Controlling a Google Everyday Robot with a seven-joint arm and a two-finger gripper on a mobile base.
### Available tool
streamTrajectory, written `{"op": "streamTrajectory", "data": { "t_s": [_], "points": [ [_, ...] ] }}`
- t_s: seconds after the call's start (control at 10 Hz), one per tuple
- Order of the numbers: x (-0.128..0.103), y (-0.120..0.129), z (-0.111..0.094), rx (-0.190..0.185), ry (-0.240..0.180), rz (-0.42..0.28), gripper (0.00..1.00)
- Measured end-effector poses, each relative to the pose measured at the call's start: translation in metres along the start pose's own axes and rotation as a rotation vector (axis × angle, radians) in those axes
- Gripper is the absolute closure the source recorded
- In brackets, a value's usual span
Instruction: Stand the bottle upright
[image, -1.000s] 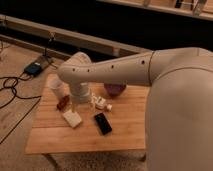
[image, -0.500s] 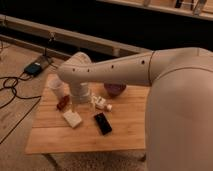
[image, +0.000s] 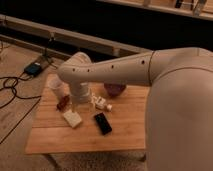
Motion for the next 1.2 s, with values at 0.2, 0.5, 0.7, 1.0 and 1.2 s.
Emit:
{"op": "streamTrajectory", "data": {
  "t_s": [0.2,0.5,0.7,1.0,1.2],
  "points": [
    [0.0,0.0,0.0,0.0,0.0,0.0,0.35],
    [0.0,0.0,0.0,0.0,0.0,0.0,0.35],
    [0.0,0.0,0.0,0.0,0.0,0.0,0.35],
    [-0.0004,0.0002,0.0001,-0.001,0.0,-0.001,0.35],
    [-0.0053,-0.0037,0.0043,0.007,-0.004,-0.044,0.35]
  ]
}}
